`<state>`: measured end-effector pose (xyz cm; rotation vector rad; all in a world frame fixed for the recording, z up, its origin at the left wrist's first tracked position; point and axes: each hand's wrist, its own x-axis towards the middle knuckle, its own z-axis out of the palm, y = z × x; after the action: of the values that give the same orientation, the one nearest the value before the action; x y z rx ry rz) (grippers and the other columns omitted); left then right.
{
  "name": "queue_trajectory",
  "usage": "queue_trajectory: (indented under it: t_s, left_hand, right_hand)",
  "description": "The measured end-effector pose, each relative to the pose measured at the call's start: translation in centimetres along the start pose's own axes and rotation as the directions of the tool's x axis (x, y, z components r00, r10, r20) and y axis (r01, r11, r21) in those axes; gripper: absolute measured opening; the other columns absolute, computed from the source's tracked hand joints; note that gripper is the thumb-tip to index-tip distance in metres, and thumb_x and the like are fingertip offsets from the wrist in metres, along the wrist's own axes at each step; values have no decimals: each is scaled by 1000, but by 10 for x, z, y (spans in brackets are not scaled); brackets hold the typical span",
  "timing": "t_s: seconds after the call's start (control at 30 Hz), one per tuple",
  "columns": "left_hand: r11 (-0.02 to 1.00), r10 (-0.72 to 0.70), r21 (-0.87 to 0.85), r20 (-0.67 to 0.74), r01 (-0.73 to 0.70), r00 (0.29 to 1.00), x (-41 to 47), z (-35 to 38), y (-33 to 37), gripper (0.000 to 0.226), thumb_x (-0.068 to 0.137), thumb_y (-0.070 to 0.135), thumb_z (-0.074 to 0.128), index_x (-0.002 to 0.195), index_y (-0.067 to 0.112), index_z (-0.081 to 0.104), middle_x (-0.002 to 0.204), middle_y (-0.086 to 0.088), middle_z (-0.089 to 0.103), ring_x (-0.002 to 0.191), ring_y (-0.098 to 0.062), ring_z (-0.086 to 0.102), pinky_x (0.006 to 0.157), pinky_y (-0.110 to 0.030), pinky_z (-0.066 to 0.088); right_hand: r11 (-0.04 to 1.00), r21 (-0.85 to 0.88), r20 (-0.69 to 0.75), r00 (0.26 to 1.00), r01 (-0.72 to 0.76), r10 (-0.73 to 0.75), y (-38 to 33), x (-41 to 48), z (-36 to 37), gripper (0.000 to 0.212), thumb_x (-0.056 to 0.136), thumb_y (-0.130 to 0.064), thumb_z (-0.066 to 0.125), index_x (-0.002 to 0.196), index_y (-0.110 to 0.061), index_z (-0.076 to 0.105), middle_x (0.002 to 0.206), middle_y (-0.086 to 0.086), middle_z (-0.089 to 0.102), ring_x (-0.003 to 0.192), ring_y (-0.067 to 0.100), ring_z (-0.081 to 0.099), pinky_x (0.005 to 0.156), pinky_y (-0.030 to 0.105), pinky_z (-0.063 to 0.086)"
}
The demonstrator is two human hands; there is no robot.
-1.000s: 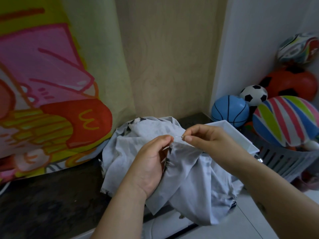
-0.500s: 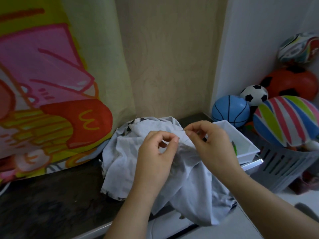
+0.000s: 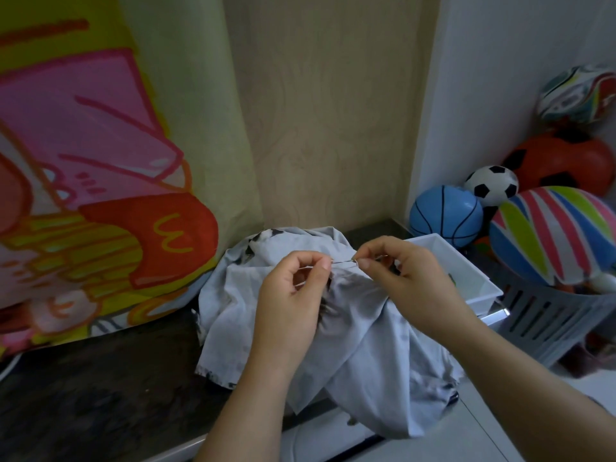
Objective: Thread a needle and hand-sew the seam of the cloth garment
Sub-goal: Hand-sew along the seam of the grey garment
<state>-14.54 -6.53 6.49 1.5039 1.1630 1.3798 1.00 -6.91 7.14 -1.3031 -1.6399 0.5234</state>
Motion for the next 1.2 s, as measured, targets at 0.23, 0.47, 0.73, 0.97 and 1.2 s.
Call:
queue_trajectory:
  t_s: [0.23,0.47,0.73,0.97,1.2]
  left_hand:
    - [974,-127,-176,111,145,986,2,-2,-1,24,91,21,61,71,31,71,71,12,68,73,0,62,71,-17,48]
    - [983,-86,-149,140,107,986,0,-1,1,17,92,17,60,78,23,67,69,14,67,70,4,60,69,-11,46]
    - [997,-33,-60,119,41,992,0,-2,0,15,91,19,60,80,25,66,70,16,67,69,6,60,65,-8,44]
    - [995,-85,-38,174,93,981,-2,4,-2,11,91,22,60,86,22,70,80,9,69,73,1,62,69,-14,48]
    - [880,278,396,17,-262,960,-4,4,-3,12,87,28,64,81,36,59,98,20,48,99,9,48,81,-2,38]
  right_hand:
    - [999,33,97,995,-15,12,2,5,-9,20,89,-21,60,77,-35,63,76,-26,61,71,-4,52,63,8,40]
    - [999,-16,144,989,-29,31,2,6,-17,17,89,-25,61,76,-36,64,75,-25,61,63,-6,50,61,8,40]
    - [998,-12,216,974,-64,65,2,6,-23,14,87,-25,62,77,-33,67,77,-14,65,71,4,56,67,12,43]
    - [859,473,174,976,-198,129,-12,0,-4,7,85,-14,62,81,-15,68,73,-10,67,71,-3,60,67,5,45]
    - [998,-20,-135,989,-60,56,-4,-1,6,20,89,-22,60,78,-39,59,79,-22,59,83,1,54,68,6,42]
